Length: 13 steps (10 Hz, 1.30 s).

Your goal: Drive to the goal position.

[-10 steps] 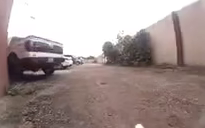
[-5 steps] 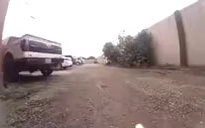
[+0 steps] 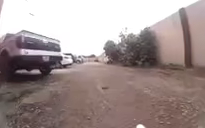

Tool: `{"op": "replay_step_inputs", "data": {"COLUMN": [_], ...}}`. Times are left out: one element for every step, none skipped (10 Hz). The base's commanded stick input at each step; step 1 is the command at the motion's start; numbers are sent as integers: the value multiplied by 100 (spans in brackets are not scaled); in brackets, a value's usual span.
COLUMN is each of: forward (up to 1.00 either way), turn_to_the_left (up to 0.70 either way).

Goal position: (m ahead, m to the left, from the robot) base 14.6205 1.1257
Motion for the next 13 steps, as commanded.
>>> {"op": "replay_step_inputs", "data": {"forward": [50,50,50,50,50,50,50,50,50,50,50,50,50], "turn_to_the_left": [0,0,0,0,0,0,0,0,0,0,0,0,0]}}
